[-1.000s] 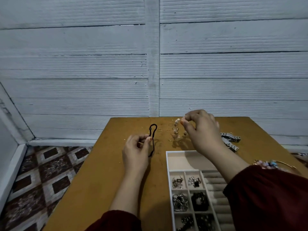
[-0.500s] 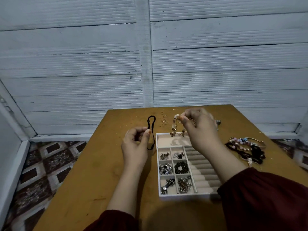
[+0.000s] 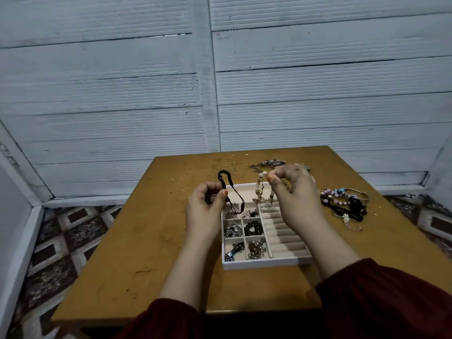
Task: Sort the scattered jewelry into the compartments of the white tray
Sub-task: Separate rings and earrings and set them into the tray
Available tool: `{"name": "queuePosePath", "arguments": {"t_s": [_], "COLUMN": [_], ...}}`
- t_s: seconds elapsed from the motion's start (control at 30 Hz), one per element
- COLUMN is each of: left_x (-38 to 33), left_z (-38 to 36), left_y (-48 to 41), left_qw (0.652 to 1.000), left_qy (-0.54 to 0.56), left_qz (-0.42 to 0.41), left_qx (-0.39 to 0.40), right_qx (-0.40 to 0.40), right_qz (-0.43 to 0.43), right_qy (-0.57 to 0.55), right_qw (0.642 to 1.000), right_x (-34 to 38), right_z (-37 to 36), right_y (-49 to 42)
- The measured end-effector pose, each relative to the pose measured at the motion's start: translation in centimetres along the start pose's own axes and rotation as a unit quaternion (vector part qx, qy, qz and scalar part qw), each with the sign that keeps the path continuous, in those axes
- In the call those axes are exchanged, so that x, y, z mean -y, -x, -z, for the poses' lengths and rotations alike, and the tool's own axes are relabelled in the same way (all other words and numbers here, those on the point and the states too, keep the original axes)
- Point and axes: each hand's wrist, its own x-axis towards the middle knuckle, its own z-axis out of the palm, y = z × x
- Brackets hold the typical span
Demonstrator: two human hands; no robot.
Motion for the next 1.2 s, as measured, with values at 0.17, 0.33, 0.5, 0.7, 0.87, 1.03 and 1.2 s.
{"name": "queuePosePath", "arguments": {"t_s": [0.17, 0.33, 0.5, 0.7, 0.87, 1.03, 1.2], "left_x": [0.2, 0.8, 0.9, 0.8, 1.3, 1.6, 1.5], "left_z": [-0.7, -1.6, -2.4, -3.1, -3.4, -3.5, -3.7], "left_y": [-0.3, -1.0, -1.3, -1.5, -2.0, -2.0, -2.1], "left_qw": [0.998, 0.992, 0.979, 0.951, 0.920, 0.865, 0.849], "left_qy": [-0.043, -0.095, -0.180, -0.285, -0.357, -0.466, -0.483], "left_qz": [0.023, 0.039, 0.010, -0.038, -0.043, -0.080, -0.079], "left_qx": [0.033, 0.067, 0.095, 0.116, 0.156, 0.169, 0.198], "right_qx": [-0.010, -0.016, -0.022, -0.014, -0.015, -0.025, -0.024], "right_qz": [-0.005, -0.005, -0.007, -0.022, -0.020, -0.014, -0.017], "right_qy": [-0.004, 0.004, 0.004, 0.012, 0.005, 0.000, -0.010], "right_qw": [1.000, 1.000, 1.000, 1.000, 1.000, 1.000, 1.000], "right_x": [-0.3, -0.6, -0.9, -1.0, -1.0, -1.2, -1.4], "right_z": [0.8, 1.2, 1.4, 1.4, 1.3, 1.3, 1.1], "right_y": [0.1, -0.1, -0.3, -0.7, -1.0, -1.4, -1.5]}}
